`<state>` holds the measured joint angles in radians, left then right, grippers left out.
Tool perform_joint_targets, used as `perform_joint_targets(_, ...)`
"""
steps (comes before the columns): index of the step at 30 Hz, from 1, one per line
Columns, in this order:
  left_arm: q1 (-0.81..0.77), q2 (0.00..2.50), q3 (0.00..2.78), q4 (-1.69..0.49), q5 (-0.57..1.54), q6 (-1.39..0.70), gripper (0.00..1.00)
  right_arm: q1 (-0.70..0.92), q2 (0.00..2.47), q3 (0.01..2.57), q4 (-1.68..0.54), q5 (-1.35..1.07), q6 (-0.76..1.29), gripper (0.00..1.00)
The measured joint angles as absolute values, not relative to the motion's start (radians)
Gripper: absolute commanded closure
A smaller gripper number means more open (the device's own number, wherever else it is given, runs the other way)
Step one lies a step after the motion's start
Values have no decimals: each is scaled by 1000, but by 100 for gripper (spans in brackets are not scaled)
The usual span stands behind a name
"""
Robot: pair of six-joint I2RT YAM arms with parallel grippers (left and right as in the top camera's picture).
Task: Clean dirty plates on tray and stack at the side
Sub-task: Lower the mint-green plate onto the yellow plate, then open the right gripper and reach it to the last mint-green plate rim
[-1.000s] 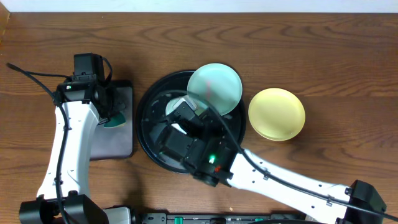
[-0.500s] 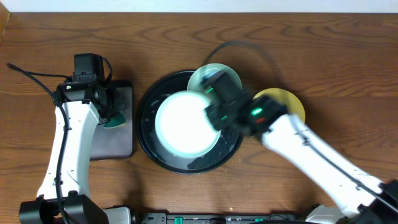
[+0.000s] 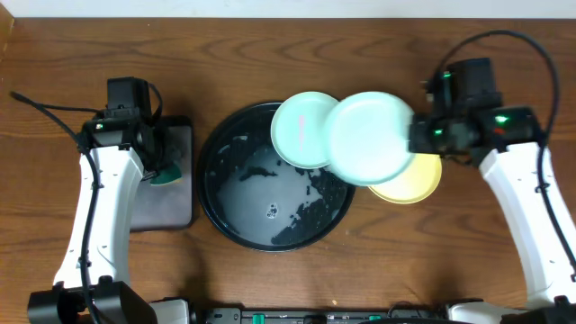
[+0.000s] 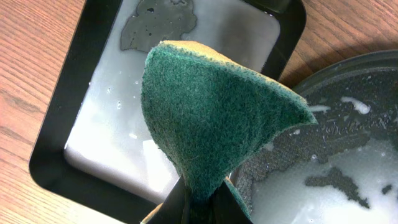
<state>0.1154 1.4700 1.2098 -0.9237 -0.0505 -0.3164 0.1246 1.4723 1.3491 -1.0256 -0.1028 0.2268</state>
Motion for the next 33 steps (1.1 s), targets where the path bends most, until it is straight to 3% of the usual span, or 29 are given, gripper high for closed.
perform_joint_targets(14, 115, 1470, 1210, -924, -51, -316, 92, -51, 1505, 1061, -801, -1, 227, 99)
perform_joint_targets(21, 115, 1470, 1210, -924, -51, -316, 93, -51, 1523, 982, -704, -12, 227, 78)
perform_joint_targets(33, 115, 1470, 1210, -924, -51, -316, 92, -7, 1534, 1068, -729, -141, 208, 62)
